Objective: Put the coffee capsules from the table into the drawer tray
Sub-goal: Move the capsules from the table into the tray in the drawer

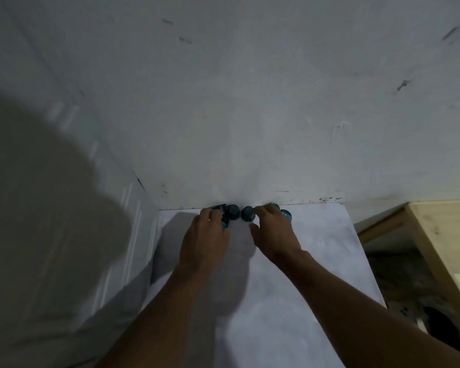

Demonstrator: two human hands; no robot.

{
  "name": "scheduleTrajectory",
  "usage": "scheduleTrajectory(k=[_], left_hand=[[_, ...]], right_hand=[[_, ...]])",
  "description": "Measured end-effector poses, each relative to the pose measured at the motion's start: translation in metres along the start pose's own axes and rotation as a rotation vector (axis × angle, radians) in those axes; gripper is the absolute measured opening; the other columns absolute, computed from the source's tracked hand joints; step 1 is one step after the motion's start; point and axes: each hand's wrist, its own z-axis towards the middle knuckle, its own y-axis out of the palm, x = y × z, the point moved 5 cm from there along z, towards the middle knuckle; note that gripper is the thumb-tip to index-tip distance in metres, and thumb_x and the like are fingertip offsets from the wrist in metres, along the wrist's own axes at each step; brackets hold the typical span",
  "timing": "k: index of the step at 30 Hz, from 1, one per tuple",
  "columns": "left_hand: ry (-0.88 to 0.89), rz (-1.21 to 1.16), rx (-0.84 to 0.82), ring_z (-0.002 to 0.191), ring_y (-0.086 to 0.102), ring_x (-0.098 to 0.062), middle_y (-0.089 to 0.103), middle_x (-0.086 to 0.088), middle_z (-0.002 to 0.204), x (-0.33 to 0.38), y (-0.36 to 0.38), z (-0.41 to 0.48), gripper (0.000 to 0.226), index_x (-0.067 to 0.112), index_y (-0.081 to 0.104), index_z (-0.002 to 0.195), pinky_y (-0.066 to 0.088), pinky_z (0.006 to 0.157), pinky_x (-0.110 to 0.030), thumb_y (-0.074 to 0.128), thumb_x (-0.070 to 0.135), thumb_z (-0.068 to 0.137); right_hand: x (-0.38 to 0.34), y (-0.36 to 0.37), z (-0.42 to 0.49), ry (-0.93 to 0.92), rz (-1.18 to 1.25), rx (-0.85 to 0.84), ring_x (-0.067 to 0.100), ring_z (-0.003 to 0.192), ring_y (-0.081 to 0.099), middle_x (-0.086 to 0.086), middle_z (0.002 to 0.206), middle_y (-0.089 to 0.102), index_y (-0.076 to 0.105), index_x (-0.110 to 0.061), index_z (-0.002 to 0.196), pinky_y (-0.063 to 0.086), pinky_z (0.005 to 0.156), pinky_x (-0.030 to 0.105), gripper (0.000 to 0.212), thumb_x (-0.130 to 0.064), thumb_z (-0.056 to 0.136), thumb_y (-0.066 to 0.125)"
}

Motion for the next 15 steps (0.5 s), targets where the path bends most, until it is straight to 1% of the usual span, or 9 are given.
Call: scheduleTrajectory(k=[3, 5, 7, 10, 12, 15], left_hand=[[-0.046, -0.024, -0.042, 0.118, 0.051, -0.021, 0.05, -0.005, 0.129, -0.004, 0.018, 0.013, 0.043, 0.016, 0.045, 0.128, 0.045, 0.095, -0.03, 0.056, 0.033, 0.091], [-0.072, -0.05, -0.057, 0.118, 0.051, -0.021, 0.05, -0.005, 0.128, -0.006, 0.028, 0.018, 0.045, 0.016, 0.043, 0.128, 0.045, 0.094, -0.029, 0.057, 0.034, 0.09], [-0.084, -0.073, -0.069, 0.117, 0.051, -0.021, 0.05, -0.006, 0.126, -0.008, 0.036, 0.02, 0.046, 0.015, 0.041, 0.127, 0.046, 0.093, -0.028, 0.059, 0.034, 0.09], [-0.093, -0.108, -0.053, 0.114, 0.054, -0.02, 0.053, -0.006, 0.123, -0.012, 0.043, 0.025, 0.04, 0.015, 0.042, 0.122, 0.047, 0.092, -0.027, 0.06, 0.031, 0.09], [-0.095, -0.137, -0.044, 0.113, 0.054, -0.02, 0.054, -0.006, 0.123, -0.014, 0.045, 0.028, 0.039, 0.015, 0.043, 0.121, 0.048, 0.093, -0.027, 0.061, 0.029, 0.089], [-0.091, -0.157, -0.056, 0.112, 0.054, -0.022, 0.053, -0.008, 0.122, -0.015, 0.045, 0.029, 0.037, 0.015, 0.043, 0.12, 0.047, 0.093, -0.029, 0.059, 0.028, 0.09]], right_hand=[[0.002, 0.013, 0.02, 0.019, -0.011, 0.0, 0.027, 0.098, 0.06, 0.013, 0.118, 0.057, 0.059, -0.007, 0.116, 0.051, 0.083, 0.033, 0.026, -0.004, 0.091, 0.051], [0.005, 0.022, 0.029, 0.03, -0.015, 0.005, 0.03, 0.093, 0.06, 0.015, 0.115, 0.057, 0.058, -0.007, 0.116, 0.053, 0.079, 0.036, 0.027, -0.002, 0.09, 0.05], [0.008, 0.029, 0.035, 0.036, -0.016, 0.013, 0.03, 0.091, 0.061, 0.015, 0.113, 0.058, 0.057, -0.008, 0.117, 0.054, 0.077, 0.038, 0.027, -0.003, 0.091, 0.049], [0.01, 0.037, 0.04, 0.025, -0.012, 0.057, 0.029, 0.09, 0.061, 0.015, 0.109, 0.061, 0.056, -0.007, 0.114, 0.053, 0.075, 0.037, 0.023, -0.004, 0.091, 0.053], [0.01, 0.039, 0.042, 0.007, -0.015, 0.096, 0.027, 0.089, 0.062, 0.014, 0.106, 0.064, 0.055, -0.007, 0.111, 0.052, 0.074, 0.034, 0.02, -0.005, 0.091, 0.055], [0.009, 0.04, 0.046, 0.002, 0.001, 0.116, 0.026, 0.088, 0.062, 0.013, 0.104, 0.065, 0.055, -0.007, 0.109, 0.054, 0.075, 0.036, 0.017, -0.004, 0.092, 0.053]])
